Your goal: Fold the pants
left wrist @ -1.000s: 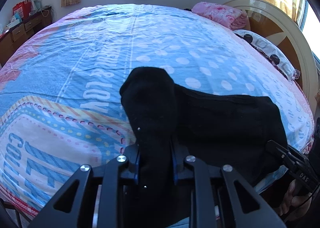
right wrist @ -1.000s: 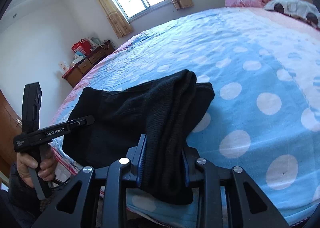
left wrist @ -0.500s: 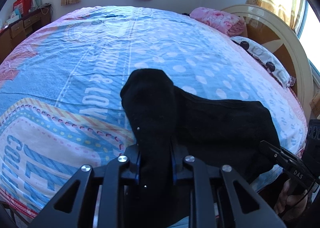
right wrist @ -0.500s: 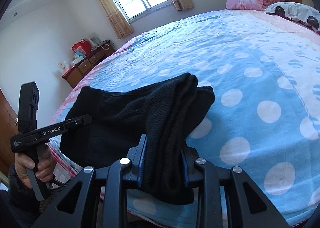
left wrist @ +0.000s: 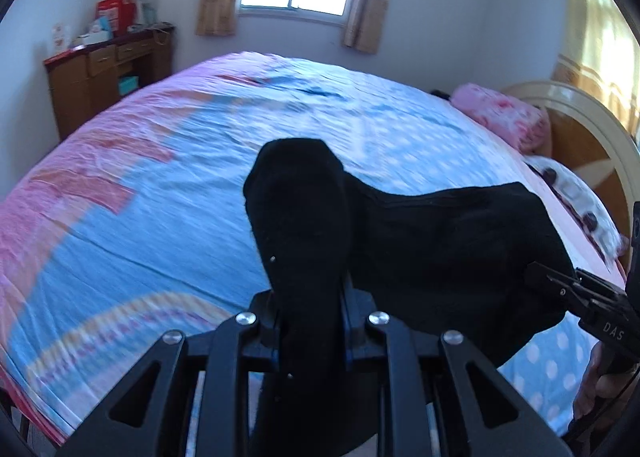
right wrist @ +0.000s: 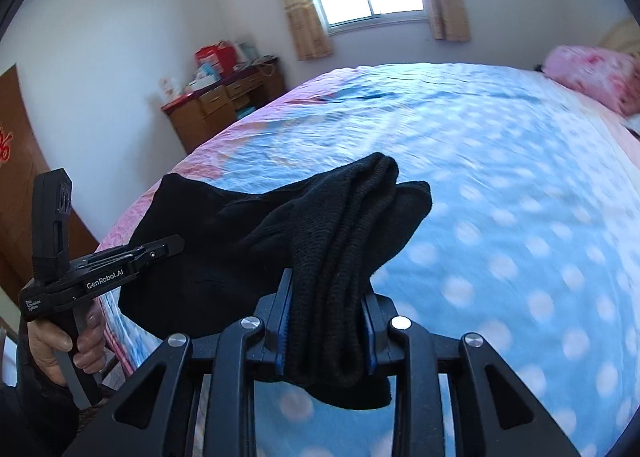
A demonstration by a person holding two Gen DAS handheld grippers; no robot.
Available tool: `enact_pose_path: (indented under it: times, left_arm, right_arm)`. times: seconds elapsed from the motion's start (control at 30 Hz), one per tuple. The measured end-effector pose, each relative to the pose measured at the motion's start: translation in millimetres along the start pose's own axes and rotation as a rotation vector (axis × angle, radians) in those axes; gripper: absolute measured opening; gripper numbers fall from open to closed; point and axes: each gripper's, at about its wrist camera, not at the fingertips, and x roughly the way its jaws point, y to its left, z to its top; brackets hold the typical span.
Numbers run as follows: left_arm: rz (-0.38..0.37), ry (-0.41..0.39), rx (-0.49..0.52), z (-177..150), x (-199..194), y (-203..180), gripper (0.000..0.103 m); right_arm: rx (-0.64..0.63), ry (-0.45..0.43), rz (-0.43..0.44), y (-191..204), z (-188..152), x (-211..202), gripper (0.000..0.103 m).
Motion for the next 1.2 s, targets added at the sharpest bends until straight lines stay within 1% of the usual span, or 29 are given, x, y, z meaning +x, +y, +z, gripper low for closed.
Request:
enact_pose_path:
  times: [0.2, 0.27, 0.4, 0.5, 0.63, 0.77, 0.83, 0.93, 1.07, 1.1, 1.13, 1.17, 1.2]
  left_arm:
    - [0.141, -0.068, -0.037, 32.1, 9.0, 57.0, 0.022]
    - [0.175, -0.087, -0.048, 41.4, 13.0, 70.5, 0.022]
    - [0.257, -0.117, -0.076, 64.8, 29.0, 100.3, 0.022]
    - [0.305, -0.125, -0.086, 77.8, 44.5, 116.0, 0.022]
    - [0.336, -0.105, -0.111, 84.3, 64.3, 133.2, 0.022]
    - [0.340, -0.064, -0.120, 82.5, 88.5, 144.2, 0.022]
    - [0.359, -0.042, -0.105, 78.0, 98.7, 144.6, 0.022]
    - [0.365, -0.009, -0.119, 71.1, 108.2, 148.3, 0.022]
    - [0.403, 0.014, -0.104, 64.4, 118.9, 148.6, 0.024]
    - [0.410, 0.031, -0.113, 63.9, 123.1, 151.2, 0.025]
    - [0.415, 0.042, -0.127, 63.4, 124.2, 151.8, 0.030]
    - [0.423, 0.051, -0.149, 63.6, 126.5, 155.7, 0.039]
    - [0.429, 0.059, -0.161, 65.0, 128.5, 158.1, 0.044]
  right_arm:
    - [-0.122, 0.020, 0.020, 55.6, 54.6, 74.1, 0.029]
    - [-0.140, 0.014, 0.030, 68.7, 68.8, 93.4, 0.029]
    - [-0.201, -0.012, 0.022, 97.9, 101.0, 138.3, 0.029]
    - [-0.223, -0.020, 0.018, 111.0, 116.2, 167.7, 0.029]
    - [-0.250, -0.007, 0.000, 124.6, 130.6, 212.9, 0.029]
    - [-0.253, 0.027, -0.014, 119.2, 131.6, 250.4, 0.029]
    - [-0.233, 0.059, -0.012, 110.4, 130.0, 267.6, 0.029]
    - [-0.215, 0.095, -0.004, 102.4, 119.7, 284.8, 0.029]
    - [-0.195, 0.114, 0.021, 93.5, 114.2, 300.0, 0.030]
    - [-0.185, 0.125, 0.030, 91.0, 115.1, 303.9, 0.031]
    - [-0.167, 0.139, 0.044, 86.7, 116.5, 307.6, 0.032]
    - [-0.144, 0.146, 0.060, 82.5, 117.4, 310.1, 0.036]
    - [-0.110, 0.156, 0.081, 75.4, 117.8, 314.2, 0.043]
